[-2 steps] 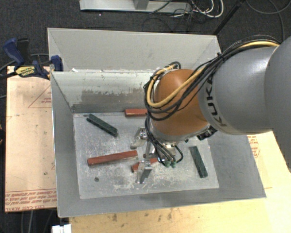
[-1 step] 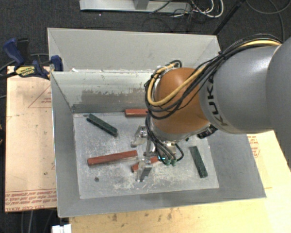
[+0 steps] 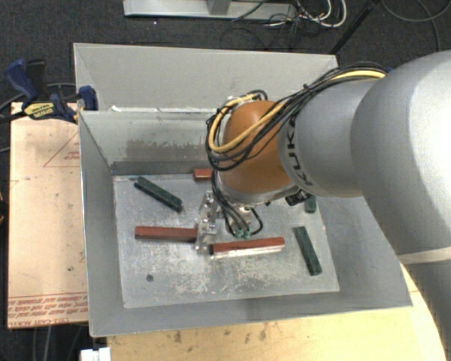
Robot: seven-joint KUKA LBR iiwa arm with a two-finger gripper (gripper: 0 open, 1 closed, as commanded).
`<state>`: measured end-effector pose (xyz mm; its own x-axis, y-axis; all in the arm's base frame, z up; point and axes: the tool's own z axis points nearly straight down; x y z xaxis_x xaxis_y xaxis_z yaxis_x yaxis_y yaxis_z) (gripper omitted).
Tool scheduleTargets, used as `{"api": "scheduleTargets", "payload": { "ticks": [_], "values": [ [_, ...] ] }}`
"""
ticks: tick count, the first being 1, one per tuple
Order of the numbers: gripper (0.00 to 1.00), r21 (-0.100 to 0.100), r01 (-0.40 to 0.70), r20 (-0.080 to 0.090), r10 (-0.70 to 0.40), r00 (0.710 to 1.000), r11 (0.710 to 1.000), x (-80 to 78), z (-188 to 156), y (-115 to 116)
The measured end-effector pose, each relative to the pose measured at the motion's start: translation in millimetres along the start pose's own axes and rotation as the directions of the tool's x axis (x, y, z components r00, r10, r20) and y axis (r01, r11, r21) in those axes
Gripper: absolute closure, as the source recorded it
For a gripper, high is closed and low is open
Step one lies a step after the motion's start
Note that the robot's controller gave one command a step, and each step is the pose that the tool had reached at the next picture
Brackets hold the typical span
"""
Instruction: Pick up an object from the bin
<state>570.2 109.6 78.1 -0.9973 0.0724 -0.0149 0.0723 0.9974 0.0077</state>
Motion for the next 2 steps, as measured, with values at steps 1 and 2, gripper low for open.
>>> {"api": "scheduleTargets", "payload": {
  "ticks": [1,2],
  "values": [
    [1.00,0.000,0.000,0.000,0.000,1.000,1.000,0.0,0.0,0.0],
    [1.00,0.004,0.070,-0.008,-0.070,0.997,0.998,2.3,-154.0,22.8]
  ]
}}
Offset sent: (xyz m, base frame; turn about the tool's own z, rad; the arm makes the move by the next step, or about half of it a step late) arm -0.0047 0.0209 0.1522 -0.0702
